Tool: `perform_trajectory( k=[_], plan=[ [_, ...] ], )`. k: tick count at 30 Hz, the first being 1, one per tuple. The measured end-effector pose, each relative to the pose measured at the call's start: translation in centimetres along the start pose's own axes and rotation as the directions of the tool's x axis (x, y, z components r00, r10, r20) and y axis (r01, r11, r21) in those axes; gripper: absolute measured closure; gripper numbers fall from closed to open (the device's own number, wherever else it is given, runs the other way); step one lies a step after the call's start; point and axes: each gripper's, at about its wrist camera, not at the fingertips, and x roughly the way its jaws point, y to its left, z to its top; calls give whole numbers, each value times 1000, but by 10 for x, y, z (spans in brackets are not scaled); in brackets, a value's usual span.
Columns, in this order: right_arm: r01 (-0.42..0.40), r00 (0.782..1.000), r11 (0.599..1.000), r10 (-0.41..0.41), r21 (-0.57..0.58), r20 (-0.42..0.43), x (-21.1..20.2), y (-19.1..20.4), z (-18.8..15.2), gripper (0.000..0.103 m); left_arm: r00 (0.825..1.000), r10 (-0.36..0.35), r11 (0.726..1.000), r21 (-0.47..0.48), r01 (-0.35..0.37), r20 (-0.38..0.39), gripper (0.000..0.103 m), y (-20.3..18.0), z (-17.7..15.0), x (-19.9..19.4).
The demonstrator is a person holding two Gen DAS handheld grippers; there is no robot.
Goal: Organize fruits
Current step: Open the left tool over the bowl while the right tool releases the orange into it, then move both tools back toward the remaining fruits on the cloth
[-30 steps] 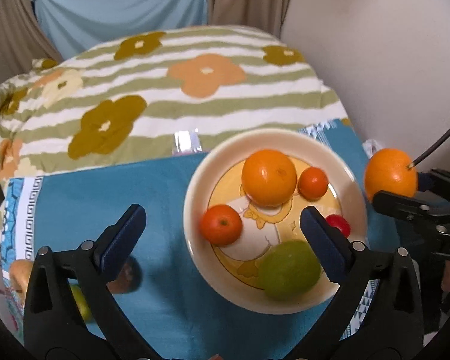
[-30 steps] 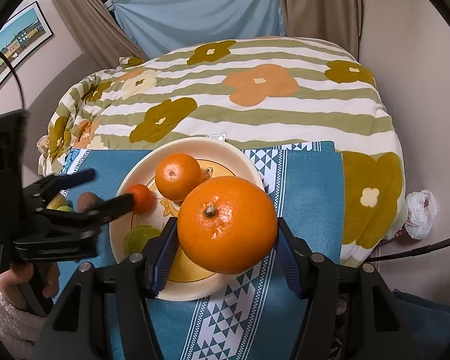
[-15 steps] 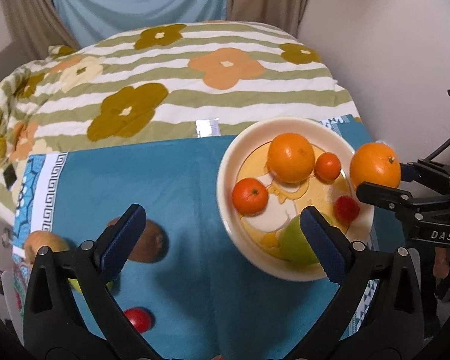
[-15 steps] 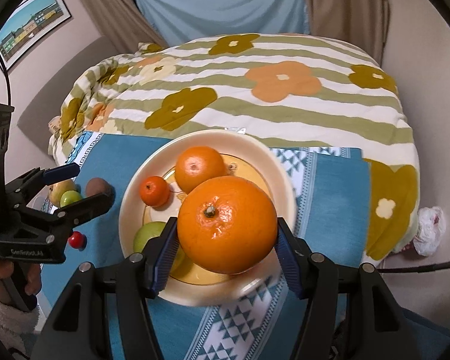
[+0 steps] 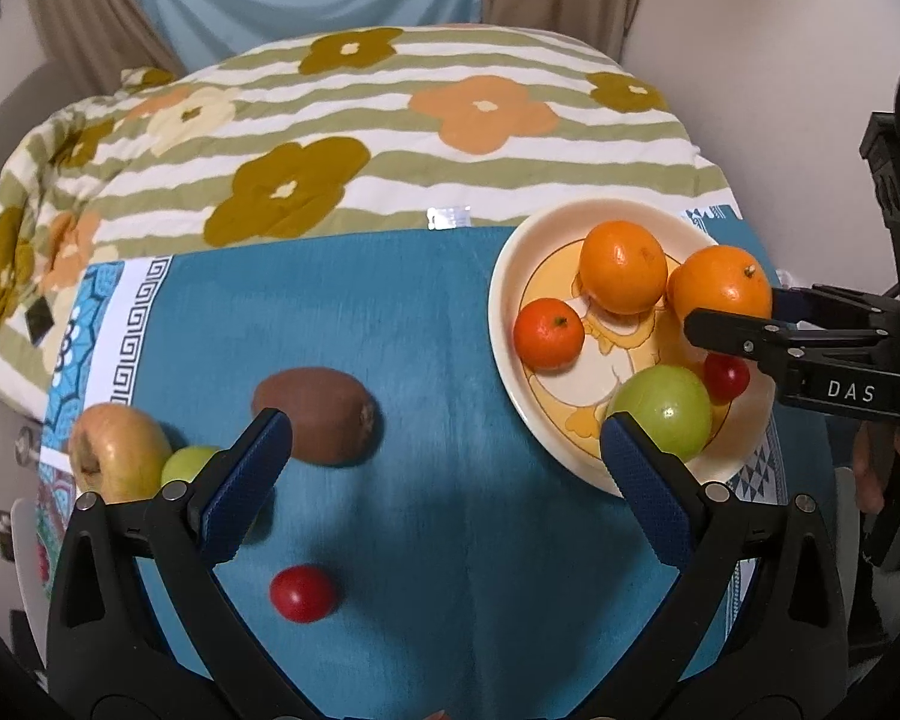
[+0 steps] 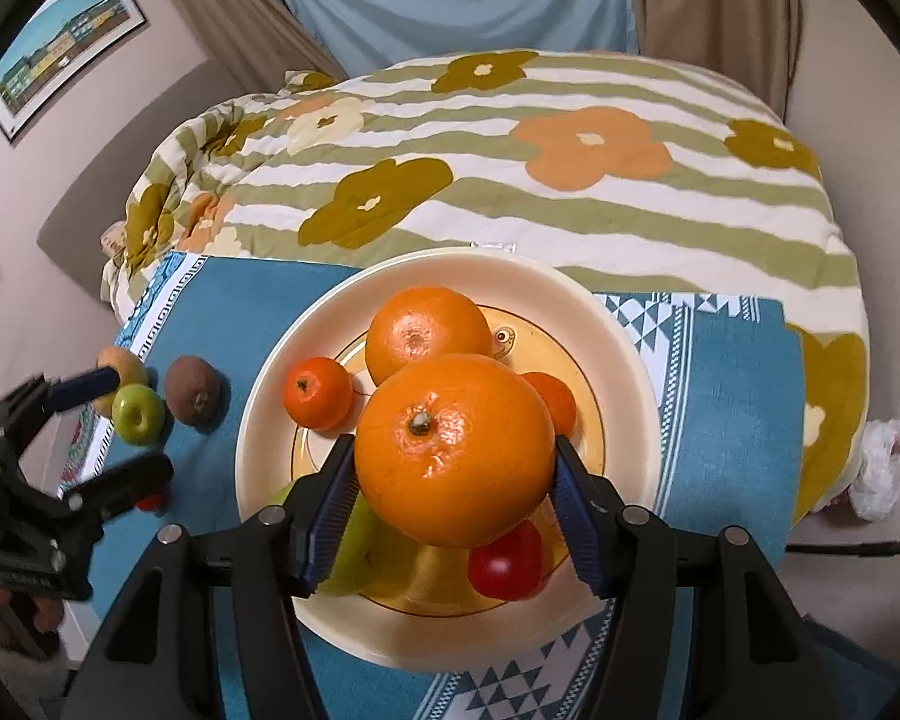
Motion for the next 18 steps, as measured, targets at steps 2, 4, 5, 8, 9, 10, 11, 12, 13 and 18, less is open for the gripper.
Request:
perform_trajectory(
  k=[2, 4, 5, 8, 9, 10, 11, 12, 13, 18],
  plan=[
    [-20, 998, 1000, 20, 5, 53, -9, 1, 0, 18, 1000, -4, 1000, -4, 4, 3, 0, 0, -1, -2],
    [-20, 996, 1000, 20, 3, 89, -17, 2, 0, 0, 1000, -7, 1000, -3, 7, 5, 0, -2, -3, -3],
    [-13, 995, 1000, 13, 2, 98, -19, 3, -1, 0, 1000, -10, 1000, -1, 10, 6, 0, -2, -3, -4],
    [-6, 995, 1000, 5, 13, 95, -21, 1, -2, 0, 1000, -12, 1000, 6, 12, 9, 0, -4, -5, -6],
    [-8, 996, 1000, 6, 17, 94, -21, 1, -2, 0, 1000, -11, 1000, 9, 11, 11, 0, -5, -5, -8],
    [-9, 996, 1000, 7, 22, 94, -22, 0, -3, 0, 1000, -11, 1000, 11, 11, 12, 0, -5, -5, -9],
    [-8, 996, 1000, 6, 24, 92, -22, 0, -4, 0, 1000, -11, 1000, 12, 11, 14, 0, -5, -6, -10],
    [-7, 996, 1000, 5, 26, 89, -23, -1, -4, 0, 1000, -12, 1000, 12, 12, 16, 0, -6, -5, -11],
    [-8, 996, 1000, 5, 28, 84, -24, -2, -5, 0, 1000, -12, 1000, 13, 12, 20, 0, -6, -6, -13],
    [-6, 996, 999, 2, 42, 91, -36, -1, -9, 0, 1000, -9, 1000, 18, 9, 30, 0, -9, -7, -21]
  ],
)
